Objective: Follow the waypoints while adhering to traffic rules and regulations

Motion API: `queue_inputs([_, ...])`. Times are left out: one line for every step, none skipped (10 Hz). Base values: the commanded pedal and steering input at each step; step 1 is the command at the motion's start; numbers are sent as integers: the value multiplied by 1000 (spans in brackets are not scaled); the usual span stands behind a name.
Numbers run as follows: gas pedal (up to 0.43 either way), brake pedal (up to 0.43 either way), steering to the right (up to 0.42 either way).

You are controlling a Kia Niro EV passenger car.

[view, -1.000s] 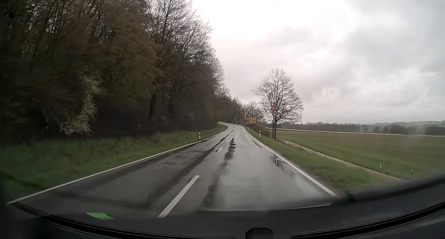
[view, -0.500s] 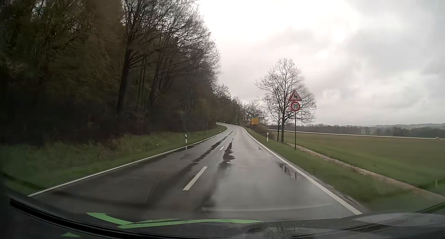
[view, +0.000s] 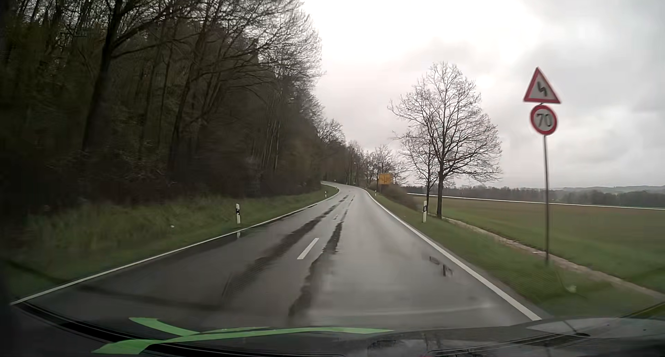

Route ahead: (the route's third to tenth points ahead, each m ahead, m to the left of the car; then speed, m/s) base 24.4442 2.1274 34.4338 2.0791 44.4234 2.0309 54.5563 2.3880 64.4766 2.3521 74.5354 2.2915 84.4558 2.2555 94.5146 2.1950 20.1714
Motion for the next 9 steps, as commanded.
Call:
queue_inputs([110, 0, -1])
queue_inputs([110, 0, -1])
queue_inputs([110, 0, -1])
queue_inputs([110, 0, -1])
queue_inputs([110, 0, -1])
queue_inputs([110, 0, -1])
queue_inputs([98, 0, -1])
queue_inputs([79, 0, 0])
queue_inputs([67, 0, 3])
